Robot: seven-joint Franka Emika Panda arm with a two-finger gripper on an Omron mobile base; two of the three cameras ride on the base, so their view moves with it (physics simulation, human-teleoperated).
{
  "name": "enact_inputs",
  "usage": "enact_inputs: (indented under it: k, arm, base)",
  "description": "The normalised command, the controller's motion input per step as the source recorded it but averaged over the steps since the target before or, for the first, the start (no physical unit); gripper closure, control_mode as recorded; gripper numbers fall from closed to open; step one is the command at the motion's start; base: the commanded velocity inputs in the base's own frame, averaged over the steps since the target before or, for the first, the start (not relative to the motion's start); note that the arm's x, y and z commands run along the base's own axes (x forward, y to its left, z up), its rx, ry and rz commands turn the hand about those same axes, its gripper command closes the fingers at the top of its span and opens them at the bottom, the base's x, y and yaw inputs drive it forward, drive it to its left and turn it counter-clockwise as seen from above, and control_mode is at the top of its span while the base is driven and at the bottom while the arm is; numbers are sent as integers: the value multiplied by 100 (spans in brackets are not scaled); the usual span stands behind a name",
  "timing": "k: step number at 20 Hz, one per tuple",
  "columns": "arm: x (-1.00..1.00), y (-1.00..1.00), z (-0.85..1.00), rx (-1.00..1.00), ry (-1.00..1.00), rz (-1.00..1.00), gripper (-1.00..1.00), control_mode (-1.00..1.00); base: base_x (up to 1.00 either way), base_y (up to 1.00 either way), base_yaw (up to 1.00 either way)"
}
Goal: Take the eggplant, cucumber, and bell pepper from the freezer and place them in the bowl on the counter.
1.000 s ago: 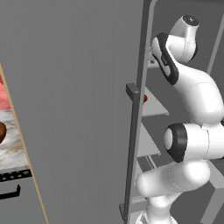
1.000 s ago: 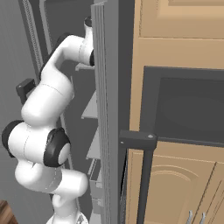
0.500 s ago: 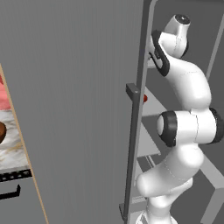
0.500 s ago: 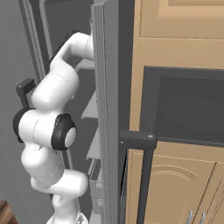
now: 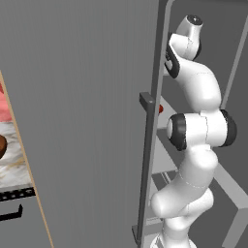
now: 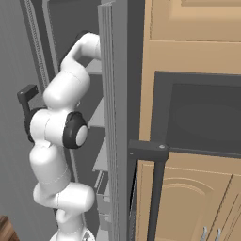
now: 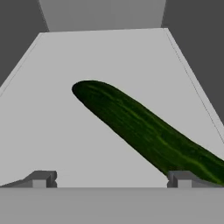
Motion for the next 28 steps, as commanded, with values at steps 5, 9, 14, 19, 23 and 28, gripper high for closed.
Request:
enact_inputs:
  k: [5,9,14,19,23,28]
  arm:
    - [10,-18,0,0,0,1,-100,-100]
    - [20,-1,6,0,0,0,-100,-100]
    - [10,0,4,0,0,0,-100,-100]
    - [7,0,4,0,0,2,-100,-100]
    - [20,-1,0,0,-1,4,-100,-100]
    - [32,-9,0,0,0,9,-100,-100]
  base:
    - [0,0,0]
    - [0,0,0]
    - [0,0,0]
    - [0,0,0]
    - [0,0,0]
    - [0,0,0]
